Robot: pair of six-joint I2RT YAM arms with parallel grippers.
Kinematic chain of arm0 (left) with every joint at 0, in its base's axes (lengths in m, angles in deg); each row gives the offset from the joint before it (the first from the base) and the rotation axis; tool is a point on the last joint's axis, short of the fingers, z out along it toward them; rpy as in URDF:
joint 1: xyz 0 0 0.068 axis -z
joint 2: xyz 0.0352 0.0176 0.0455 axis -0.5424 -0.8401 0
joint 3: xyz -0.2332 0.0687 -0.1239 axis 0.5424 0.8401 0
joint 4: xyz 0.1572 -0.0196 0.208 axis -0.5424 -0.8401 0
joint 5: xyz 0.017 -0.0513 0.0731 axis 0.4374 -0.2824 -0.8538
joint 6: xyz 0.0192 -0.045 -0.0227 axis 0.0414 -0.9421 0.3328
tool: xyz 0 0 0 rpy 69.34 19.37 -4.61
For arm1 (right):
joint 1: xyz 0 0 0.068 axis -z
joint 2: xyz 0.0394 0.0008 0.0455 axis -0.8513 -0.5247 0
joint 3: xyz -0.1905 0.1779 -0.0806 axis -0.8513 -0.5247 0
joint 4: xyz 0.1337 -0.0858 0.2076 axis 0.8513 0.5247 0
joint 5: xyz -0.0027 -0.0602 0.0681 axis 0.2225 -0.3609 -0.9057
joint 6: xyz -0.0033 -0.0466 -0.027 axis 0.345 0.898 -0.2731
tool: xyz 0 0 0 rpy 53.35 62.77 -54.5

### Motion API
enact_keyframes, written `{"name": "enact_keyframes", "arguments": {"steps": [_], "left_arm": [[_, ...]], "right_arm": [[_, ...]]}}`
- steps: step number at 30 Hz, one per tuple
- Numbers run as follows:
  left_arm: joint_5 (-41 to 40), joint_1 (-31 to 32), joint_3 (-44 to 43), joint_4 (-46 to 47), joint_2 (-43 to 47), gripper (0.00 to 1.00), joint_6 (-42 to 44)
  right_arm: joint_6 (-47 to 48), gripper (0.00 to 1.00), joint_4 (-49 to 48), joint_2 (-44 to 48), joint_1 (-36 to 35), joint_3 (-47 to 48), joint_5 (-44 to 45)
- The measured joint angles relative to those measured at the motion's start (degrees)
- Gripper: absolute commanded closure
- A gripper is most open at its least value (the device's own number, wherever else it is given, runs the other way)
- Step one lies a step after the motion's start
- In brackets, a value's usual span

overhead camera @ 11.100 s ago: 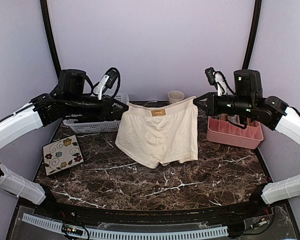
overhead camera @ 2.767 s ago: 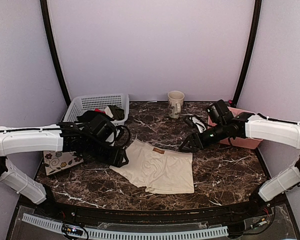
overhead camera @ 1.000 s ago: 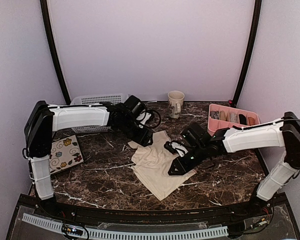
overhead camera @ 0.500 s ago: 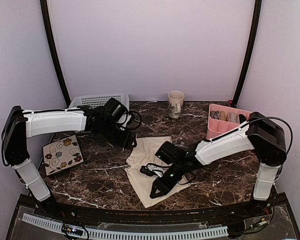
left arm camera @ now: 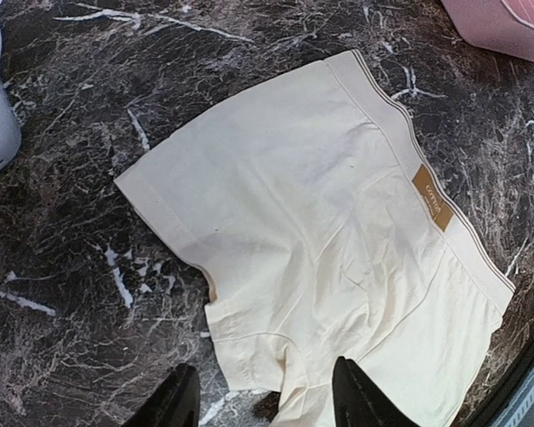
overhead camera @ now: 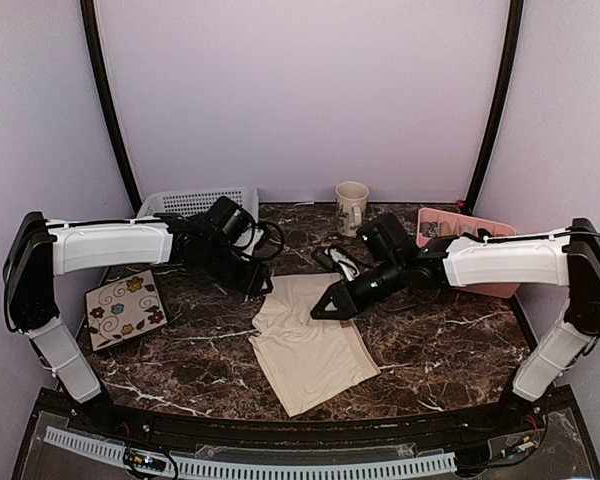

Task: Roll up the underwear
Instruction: Rotate the underwear at the center of the board.

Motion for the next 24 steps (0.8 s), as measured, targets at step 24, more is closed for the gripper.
{"name": "enact_keyframes", "arguments": {"steps": [24], "left_arm": [[9.44,7.15,16.76,12.31,8.20,0.47,-8.17]], "right_arm": [[2.32,0.85,1.73,-32.65,8.63,25.22,15.93]]}}
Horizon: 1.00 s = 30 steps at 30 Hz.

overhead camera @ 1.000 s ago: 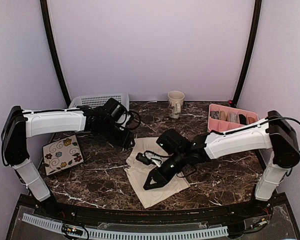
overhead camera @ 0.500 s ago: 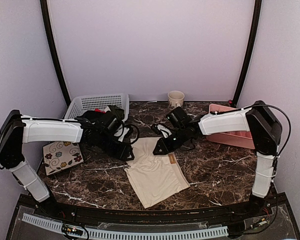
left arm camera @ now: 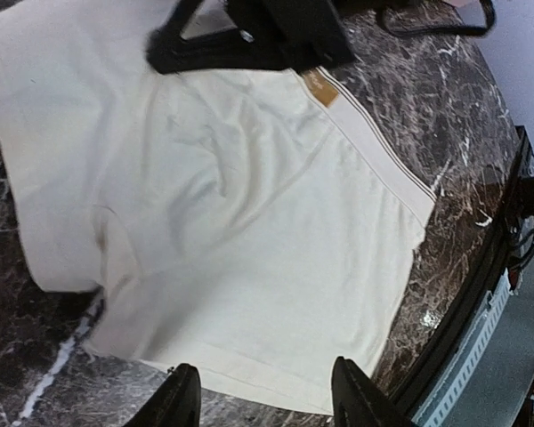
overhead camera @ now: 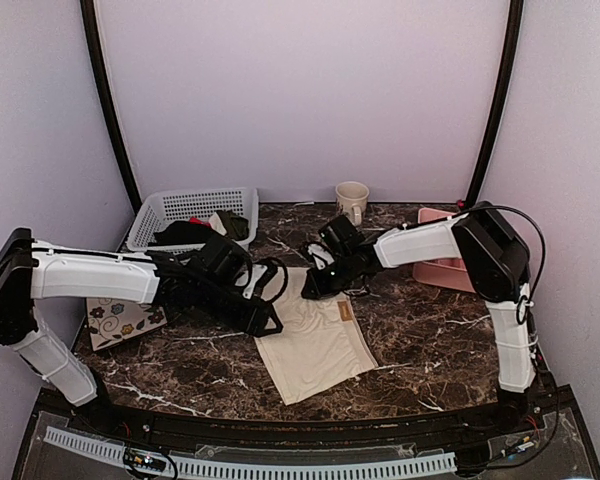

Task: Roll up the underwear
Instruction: Rotate the underwear at the center of the board.

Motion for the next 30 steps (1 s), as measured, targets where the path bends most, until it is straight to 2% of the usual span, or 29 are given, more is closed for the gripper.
{"name": "enact_keyframes", "arguments": {"steps": [5,10,14,19,25,30], "left_arm": [[1.31,4.83,-0.83,2.32,-2.91,0.48,-0.74],[2.12,7.10,-1.16,4.52,-8.79,0.49,-2.01],[2.19,7.67,-2.19,4.59,-12.39,0.51,-2.19],[2.12,8.15,-2.27,3.91,-13.25,0.53,-2.21],[1.88,9.33,-1.79,3.26,-13.14,0.56,-1.05],[2.34,13.75,-1.62,3.13,-13.14,0.58,-0.98]], "right_arm": [[-3.74,0.84,-0.74,-0.07,4.31,0.22,3.45],[-5.97,0.76,-1.97,1.70,6.71,-2.05,3.74],[-6.01,0.69,-1.27,5.03,6.62,-4.00,2.05],[-3.21,0.67,-0.11,11.76,6.62,-4.50,-2.36],[-1.88,0.68,-0.44,23.74,6.58,-17.55,-9.16],[-1.29,0.69,3.32,27.93,5.55,-27.85,-12.33]]}}
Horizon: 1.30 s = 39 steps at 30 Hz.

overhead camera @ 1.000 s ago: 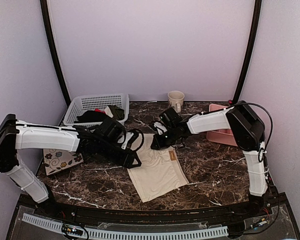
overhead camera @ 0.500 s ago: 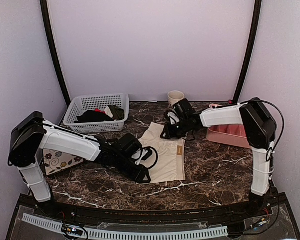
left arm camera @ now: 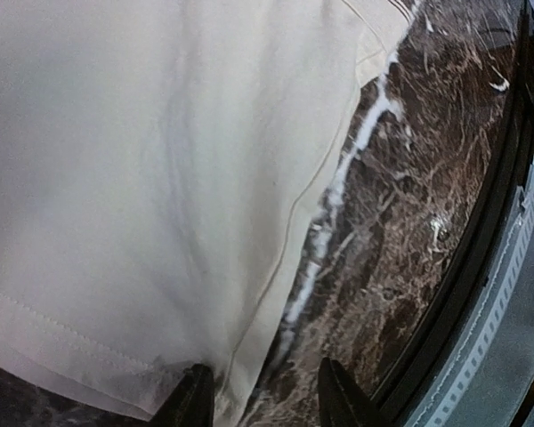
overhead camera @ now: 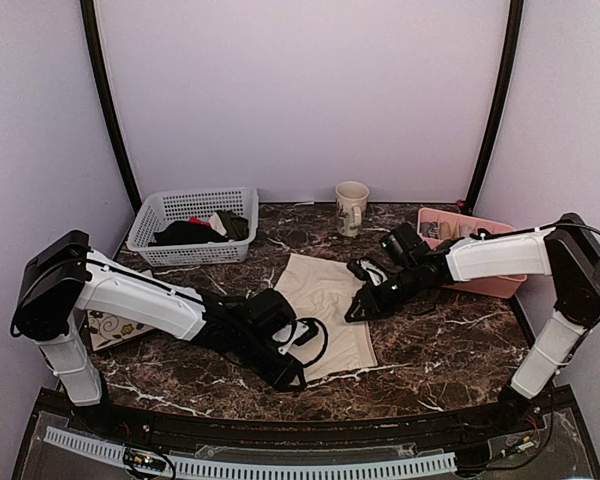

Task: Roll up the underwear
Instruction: Rotate the underwear at the center of the board.

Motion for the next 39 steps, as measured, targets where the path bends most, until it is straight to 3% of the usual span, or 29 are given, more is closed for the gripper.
{"name": "enact_keyframes", "arguments": {"steps": [10,24,27,35,39], "left_arm": [[1.40,8.37,7.69,4.28,5.18,0.59,-8.57],[-1.18,8.70,7.17,-2.82,7.96,0.54,-9.77],[-1.36,7.72,7.17,-3.50,9.20,0.50,-9.77],[-0.68,-1.14,6.71,-4.22,15.39,0.28,-6.73],[-0.59,-5.92,4.37,-6.43,16.65,0.24,-2.80]], "right_arm": [[-0.48,0.72,2.91,10.69,-6.91,-9.11,-1.18],[-1.92,0.74,0.33,7.30,-13.60,-13.00,-1.11],[-1.92,0.74,-0.20,7.19,-14.14,-14.69,-0.90],[-2.01,0.65,-0.59,7.76,-14.56,-17.09,-3.63],[-1.95,0.60,1.07,10.95,-13.90,-15.82,-4.48]]}}
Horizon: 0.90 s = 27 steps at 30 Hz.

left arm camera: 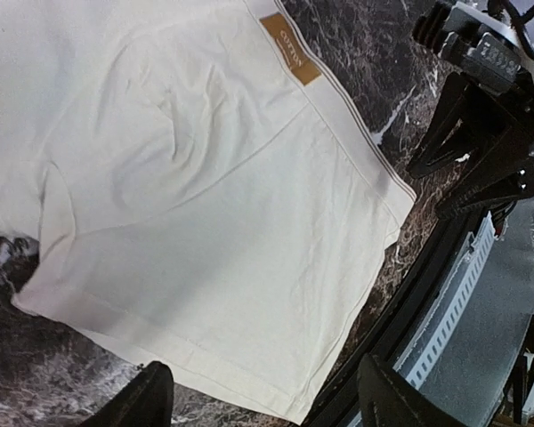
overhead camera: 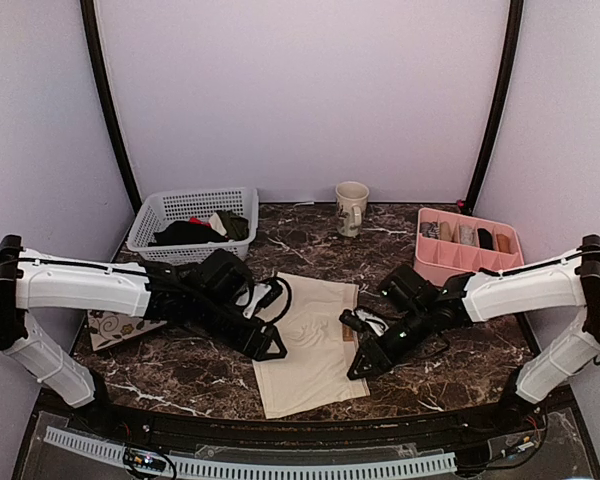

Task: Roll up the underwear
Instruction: Rotate the underwear at the center of the board, then pick up the underwear from the center of the board.

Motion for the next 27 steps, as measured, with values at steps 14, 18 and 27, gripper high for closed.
{"name": "enact_keyframes", "arguments": {"steps": [14,18,27], "left_arm": [[0.22,-18.58,-26.32,-6.73,-12.20,0.32,21.86],[0.52,-20.13,-35.17,-9.20,-21.07,0.33,25.99],[4.31,-24.92,-43.56,-13.05,-33.14,0.34,29.18]], "right_arm": [[6.34,0.59,1.99,-10.69,18.97,21.09,5.68],[7.72,0.59,4.59,-18.51,22.05,28.41,5.79],[13.86,0.59,9.60,-29.81,25.75,38.80,5.14]]}}
